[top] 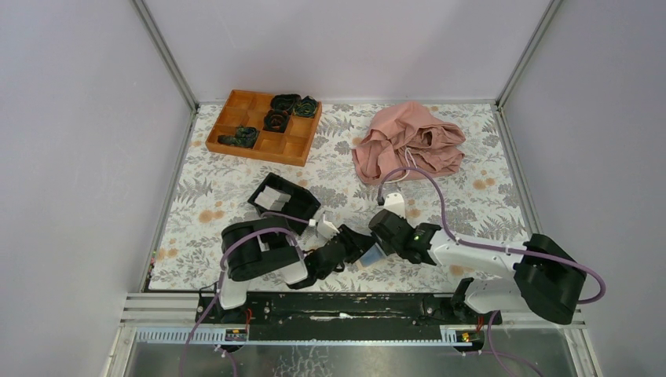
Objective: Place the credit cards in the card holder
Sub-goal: Insert the credit card into the card holder.
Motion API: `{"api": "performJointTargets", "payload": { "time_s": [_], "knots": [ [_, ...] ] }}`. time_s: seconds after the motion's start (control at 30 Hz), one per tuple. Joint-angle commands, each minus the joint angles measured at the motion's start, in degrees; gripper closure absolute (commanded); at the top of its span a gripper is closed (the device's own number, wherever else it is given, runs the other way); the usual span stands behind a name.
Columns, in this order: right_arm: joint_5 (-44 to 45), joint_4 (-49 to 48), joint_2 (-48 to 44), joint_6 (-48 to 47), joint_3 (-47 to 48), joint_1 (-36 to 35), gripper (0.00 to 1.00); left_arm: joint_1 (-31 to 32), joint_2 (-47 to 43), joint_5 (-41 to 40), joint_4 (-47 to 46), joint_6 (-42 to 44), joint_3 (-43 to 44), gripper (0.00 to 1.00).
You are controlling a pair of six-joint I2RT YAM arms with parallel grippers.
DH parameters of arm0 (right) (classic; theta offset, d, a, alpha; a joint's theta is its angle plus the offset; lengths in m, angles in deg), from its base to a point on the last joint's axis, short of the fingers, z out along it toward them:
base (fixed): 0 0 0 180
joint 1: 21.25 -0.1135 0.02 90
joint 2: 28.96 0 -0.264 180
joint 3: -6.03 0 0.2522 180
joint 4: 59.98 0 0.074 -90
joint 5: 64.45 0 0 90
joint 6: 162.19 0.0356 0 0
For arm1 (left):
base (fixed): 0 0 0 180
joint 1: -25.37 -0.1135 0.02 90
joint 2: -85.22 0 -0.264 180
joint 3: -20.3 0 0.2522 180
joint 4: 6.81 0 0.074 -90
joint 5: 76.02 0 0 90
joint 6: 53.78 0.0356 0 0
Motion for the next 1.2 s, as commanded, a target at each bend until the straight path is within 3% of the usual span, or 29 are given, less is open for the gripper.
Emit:
{"api": "performJointTargets", "payload": {
  "time_s": [0.0, 0.43, 0.63, 0.9, 1.17],
  "knots": [
    [3.0, -1.7, 1.7, 1.4, 2.3, 0.9, 0.77, 0.2, -2.2, -1.5, 6.9, 5.4, -2.0, 0.6],
    [2.2, -3.1, 2.7, 1.4, 2.7, 2.2, 0.87, 1.0, -8.6, -3.9, 6.3, 17.9, -2.7, 0.59],
    [2.3, -3.4, 2.5, 1.5, 2.7, 3.4, 0.9, 1.8, -12.3, -6.1, 15.4, 24.9, -0.3, 0.61],
    [2.3, -3.5, 2.0, 1.8, 2.4, 5.8, 0.93, 4.4, -12.5, -10.9, 27.4, 33.0, 6.5, 0.79],
    [1.7, -3.8, 1.0, 2.1, 1.5, 8.7, 0.96, 5.5, -11.7, -13.8, 32.0, 33.6, 8.3, 0.96]
  ]
}}
